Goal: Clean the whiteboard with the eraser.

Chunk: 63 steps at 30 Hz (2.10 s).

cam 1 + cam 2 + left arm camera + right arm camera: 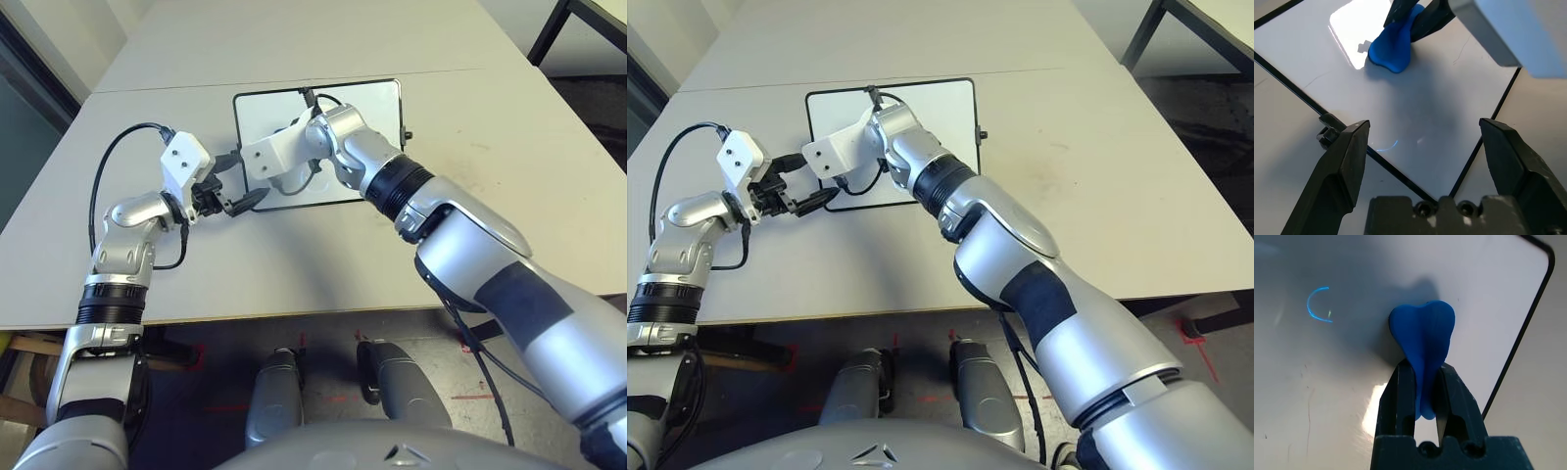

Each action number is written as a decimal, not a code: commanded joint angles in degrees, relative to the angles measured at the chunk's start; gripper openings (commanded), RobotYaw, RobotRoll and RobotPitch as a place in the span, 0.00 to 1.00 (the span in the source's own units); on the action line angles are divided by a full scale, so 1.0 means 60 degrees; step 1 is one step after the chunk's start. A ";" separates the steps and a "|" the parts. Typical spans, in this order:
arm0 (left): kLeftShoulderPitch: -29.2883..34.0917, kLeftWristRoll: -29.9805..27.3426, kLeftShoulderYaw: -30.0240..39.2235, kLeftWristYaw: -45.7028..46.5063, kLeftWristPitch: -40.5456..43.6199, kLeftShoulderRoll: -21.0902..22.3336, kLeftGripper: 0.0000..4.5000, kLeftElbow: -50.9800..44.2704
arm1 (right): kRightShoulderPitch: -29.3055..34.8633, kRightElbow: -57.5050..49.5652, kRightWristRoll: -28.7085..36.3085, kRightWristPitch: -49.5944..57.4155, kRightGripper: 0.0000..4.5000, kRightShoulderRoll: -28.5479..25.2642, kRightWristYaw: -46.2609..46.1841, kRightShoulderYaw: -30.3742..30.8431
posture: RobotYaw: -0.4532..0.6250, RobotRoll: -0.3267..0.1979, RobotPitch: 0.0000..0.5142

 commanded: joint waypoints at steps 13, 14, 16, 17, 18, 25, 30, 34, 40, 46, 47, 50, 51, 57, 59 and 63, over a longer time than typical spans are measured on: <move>0.0038 -0.0038 0.0067 0.0040 0.0106 0.0022 1.00 -0.0060 | -0.0243 0.0755 -0.0091 -0.0306 0.08 -0.0223 -0.0402 0.0159 | 0.41 0.62 0.25; 0.0019 -0.0035 0.0061 0.0031 0.0100 0.0019 1.00 -0.0038 | -0.0277 0.0805 -0.0080 -0.0368 0.08 -0.0307 -0.0405 0.0145 | 0.41 0.62 0.25; -0.0015 -0.0031 0.0053 0.0016 0.0088 0.0018 1.00 0.0001 | -0.0353 0.0915 -0.0064 -0.0497 0.08 -0.0478 -0.0406 0.0124 | 0.41 0.62 0.25; -0.0042 -0.0027 0.0048 0.0005 0.0079 0.0019 1.00 0.0031 | -0.0395 0.0993 -0.0048 -0.0586 0.08 -0.0586 -0.0412 0.0104 | 0.40 0.62 0.25; -0.0066 -0.0023 0.0043 -0.0003 0.0071 0.0019 1.00 0.0059 | -0.0434 0.1077 -0.0036 -0.0667 0.08 -0.0677 -0.0425 0.0092 | 0.40 0.62 0.25; -0.0183 0.0020 -0.0011 -0.0049 -0.0010 -0.0018 1.00 0.0243 | -0.0616 0.1723 -0.0018 -0.1202 0.08 -0.1270 -0.0593 0.0069 | 0.39 0.62 0.25; -0.0282 0.0053 -0.0057 -0.0088 -0.0076 -0.0062 1.00 0.0382 | -0.0684 0.2122 -0.0085 -0.1476 0.08 -0.1612 -0.0774 0.0131 | 0.38 0.62 0.25; -0.0392 0.0083 -0.0084 -0.0118 -0.0147 -0.0086 1.00 0.0530 | -0.0702 0.2317 -0.0116 -0.1588 0.08 -0.1773 -0.0863 0.0162 | 0.38 0.62 0.24; -0.0519 0.0130 -0.0133 -0.0155 -0.0270 -0.0159 1.00 0.0729 | -0.0800 0.2389 0.0134 -0.1709 0.08 -0.2022 -0.0609 -0.0066 | 0.37 0.62 0.24; -0.0719 0.0204 -0.0192 -0.0215 -0.0457 -0.0260 1.00 0.1053 | -0.0977 0.1980 0.0620 -0.2010 0.08 -0.2387 0.0434 -0.0437 | 0.35 0.62 0.21; -0.0762 0.0218 -0.0205 -0.0224 -0.0491 -0.0285 1.00 0.1116 | -0.0997 0.1820 0.0715 -0.2067 0.08 -0.2488 0.0712 -0.0514 | 0.35 0.62 0.21; -0.0910 0.0275 -0.0249 -0.0259 -0.0610 -0.0378 1.00 0.1328 | -0.0955 0.1018 0.1067 -0.2164 0.08 -0.2917 0.1865 -0.0763 | 0.34 0.62 0.20; -0.0981 0.0296 -0.0266 -0.0279 -0.0668 -0.0410 1.00 0.1434 | -0.0892 0.0602 0.1194 -0.2110 0.08 -0.3103 0.2313 -0.0836 | 0.34 0.62 0.20; -0.1332 0.0388 -0.0379 -0.0370 -0.1013 -0.0592 1.00 0.2007 | 0.0234 -0.3143 0.1857 -0.0667 0.08 -0.4902 0.5314 -0.1443 | 0.30 0.62 0.17; -0.1440 0.0417 -0.0417 -0.0404 -0.1141 -0.0657 1.00 0.2224 | 0.1127 -0.5509 0.1714 0.1024 0.08 -0.5278 0.6503 -0.1489 | 0.30 0.62 0.17; -0.1693 0.0485 -0.0508 -0.0451 -0.1418 -0.0824 1.00 0.2702 | 0.2525 -0.8300 0.1556 0.3879 0.08 -0.6151 0.8325 -0.1674 | 0.26 0.62 0.16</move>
